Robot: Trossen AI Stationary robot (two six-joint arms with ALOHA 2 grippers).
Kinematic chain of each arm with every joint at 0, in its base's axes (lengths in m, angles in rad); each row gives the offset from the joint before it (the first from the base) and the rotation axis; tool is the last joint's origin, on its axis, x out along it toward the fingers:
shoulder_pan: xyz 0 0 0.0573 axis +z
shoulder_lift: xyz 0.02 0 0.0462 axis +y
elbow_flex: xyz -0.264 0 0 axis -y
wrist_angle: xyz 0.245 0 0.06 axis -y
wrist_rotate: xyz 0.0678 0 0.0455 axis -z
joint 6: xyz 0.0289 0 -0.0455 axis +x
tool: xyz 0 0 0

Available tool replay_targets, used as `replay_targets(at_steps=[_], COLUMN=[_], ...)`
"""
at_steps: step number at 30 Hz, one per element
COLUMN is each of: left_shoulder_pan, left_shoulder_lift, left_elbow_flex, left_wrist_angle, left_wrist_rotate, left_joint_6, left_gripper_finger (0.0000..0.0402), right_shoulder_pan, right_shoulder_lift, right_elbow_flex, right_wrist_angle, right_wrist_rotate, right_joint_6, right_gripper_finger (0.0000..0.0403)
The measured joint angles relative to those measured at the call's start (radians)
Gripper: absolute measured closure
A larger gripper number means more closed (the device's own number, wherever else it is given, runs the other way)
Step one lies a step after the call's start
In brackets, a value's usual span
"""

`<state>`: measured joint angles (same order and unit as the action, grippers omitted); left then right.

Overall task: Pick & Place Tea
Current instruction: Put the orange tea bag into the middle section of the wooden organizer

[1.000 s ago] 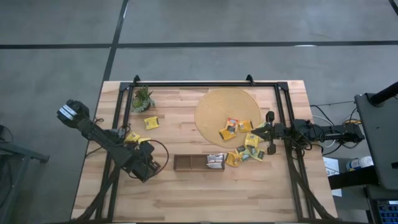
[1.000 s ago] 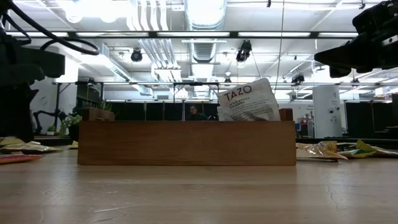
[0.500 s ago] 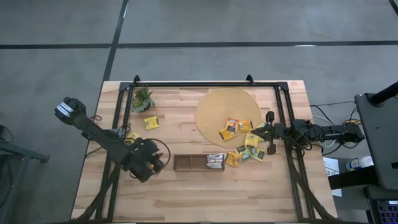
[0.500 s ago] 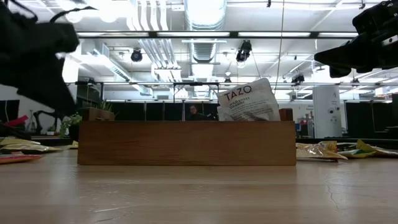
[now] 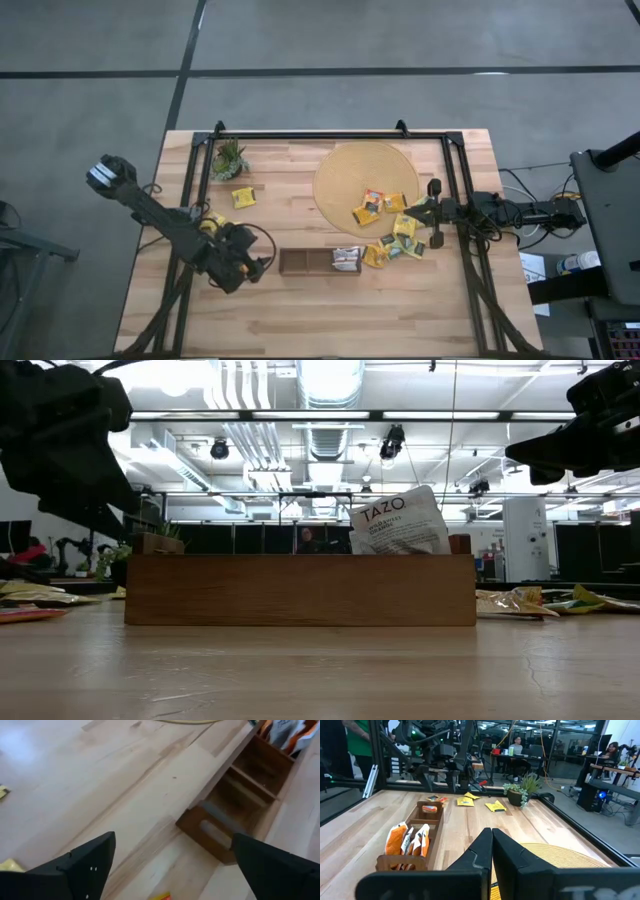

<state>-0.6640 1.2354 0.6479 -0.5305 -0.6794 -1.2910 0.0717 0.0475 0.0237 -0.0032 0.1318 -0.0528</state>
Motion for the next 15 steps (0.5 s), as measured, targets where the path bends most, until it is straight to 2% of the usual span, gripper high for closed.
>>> replay_targets(at_steps=[3, 8, 11, 15], left_shoulder_pan=[-0.007, -0.007, -0.005, -0.005], left_shoulder_lift=[-0.004, 0.004, 0.004, 0.004], left_elbow_flex=[0.0, 0.0, 0.0, 0.0], left_wrist_angle=[-0.038, -0.041, -0.037, -0.035], left_wrist_rotate=[0.016, 0.113, 0.105, 0.024], left_joint_6=[-0.022, -0.056, -0.083, -0.13], left_gripper_finger=[0.0007, 0.0008, 0.0009, 0.0009], right_shoulder_pan=[0.0, 0.0, 0.0, 0.0], right_shoulder_lift=[0.0, 0.0, 0.0, 0.0], right_elbow_flex=[0.0, 0.0, 0.0, 0.0], right_wrist_angle=[0.0, 0.0, 0.0, 0.0], right_wrist_rotate=[0.0, 0.0, 0.0, 0.0], right_joint_6=[0.0, 0.0, 0.0, 0.0], right_gripper_finger=[0.0394, 0.0394, 0.0394, 0.0394])
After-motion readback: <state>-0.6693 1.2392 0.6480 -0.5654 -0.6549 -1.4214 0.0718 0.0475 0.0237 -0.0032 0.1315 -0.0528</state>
